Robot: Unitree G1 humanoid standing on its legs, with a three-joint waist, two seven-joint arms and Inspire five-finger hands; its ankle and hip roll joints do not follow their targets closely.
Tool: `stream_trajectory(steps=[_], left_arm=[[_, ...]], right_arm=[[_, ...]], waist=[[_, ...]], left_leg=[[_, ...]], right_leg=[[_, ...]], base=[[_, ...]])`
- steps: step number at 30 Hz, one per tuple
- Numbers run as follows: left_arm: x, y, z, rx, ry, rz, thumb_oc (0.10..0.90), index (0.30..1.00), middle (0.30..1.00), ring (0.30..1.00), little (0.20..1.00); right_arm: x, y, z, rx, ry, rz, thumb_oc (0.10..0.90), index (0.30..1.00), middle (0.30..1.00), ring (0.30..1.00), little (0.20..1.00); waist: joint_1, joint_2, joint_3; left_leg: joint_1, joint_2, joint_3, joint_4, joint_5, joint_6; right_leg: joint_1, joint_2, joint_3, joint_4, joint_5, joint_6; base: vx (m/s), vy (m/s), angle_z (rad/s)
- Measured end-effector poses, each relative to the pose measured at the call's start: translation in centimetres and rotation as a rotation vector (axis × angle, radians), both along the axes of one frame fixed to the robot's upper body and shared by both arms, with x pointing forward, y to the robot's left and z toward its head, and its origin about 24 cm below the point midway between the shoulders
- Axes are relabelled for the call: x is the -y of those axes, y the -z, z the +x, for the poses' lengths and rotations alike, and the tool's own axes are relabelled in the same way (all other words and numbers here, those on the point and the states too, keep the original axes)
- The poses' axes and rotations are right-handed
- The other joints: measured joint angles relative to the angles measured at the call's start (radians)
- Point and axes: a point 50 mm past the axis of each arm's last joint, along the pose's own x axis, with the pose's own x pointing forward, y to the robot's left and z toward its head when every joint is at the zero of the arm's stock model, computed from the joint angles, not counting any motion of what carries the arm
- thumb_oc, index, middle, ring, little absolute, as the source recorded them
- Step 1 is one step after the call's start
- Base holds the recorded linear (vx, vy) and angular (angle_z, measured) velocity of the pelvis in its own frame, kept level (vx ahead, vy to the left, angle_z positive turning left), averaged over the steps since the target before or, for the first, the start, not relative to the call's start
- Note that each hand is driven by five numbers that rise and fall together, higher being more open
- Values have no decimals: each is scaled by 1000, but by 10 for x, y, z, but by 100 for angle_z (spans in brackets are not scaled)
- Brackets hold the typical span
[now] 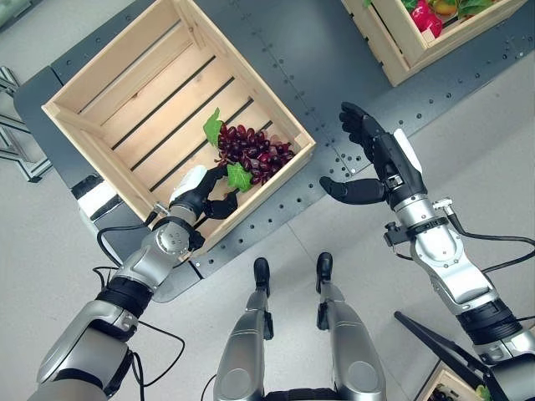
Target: Pick up the fruits from the basket on one side to the basket on the other side
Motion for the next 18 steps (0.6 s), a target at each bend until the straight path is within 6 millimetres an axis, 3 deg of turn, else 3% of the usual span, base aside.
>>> stream_trajectory(steps=[8, 12, 15, 18], left_arm=[[1, -4, -2, 83, -25, 76, 800, 900, 900, 900, 900], [-3, -16, -5, 306, -113, 142, 800, 900, 900, 900, 900], [-11, -42, -11, 592, -202, 198, 800, 900, 900, 900, 900], [-13, -59, -15, 742, -224, 275, 800, 900, 900, 900, 900]], right_arm=[[0, 1, 0, -1, 1, 1, 800, 900, 900, 900, 900], [1, 0, 0, 3, 12, 7, 800, 900, 900, 900, 900], [2, 3, -1, 4, 30, 21, 800, 900, 900, 900, 900], [3, 4, -1, 3, 35, 24, 800, 900, 900, 900, 900]], waist=[[4, 0, 0], [8, -1, 0], [21, -1, 0], [28, -2, 0]], left_leg=[[0, 0, -1, 0, 0, 0], [-2, 0, -7, 0, 2, -1], [-5, 1, -13, 1, 4, -3], [-5, 1, -14, 1, 4, -3]], right_leg=[[1, 0, -1, 0, 0, 0], [1, 0, -5, 0, 0, -1], [1, 2, -9, 0, -1, -2], [1, 1, -10, 1, -2, -3]], base=[[0, 0, 0], [-2, -16, 2], [-6, -14, 4], [0, 0, 0]])
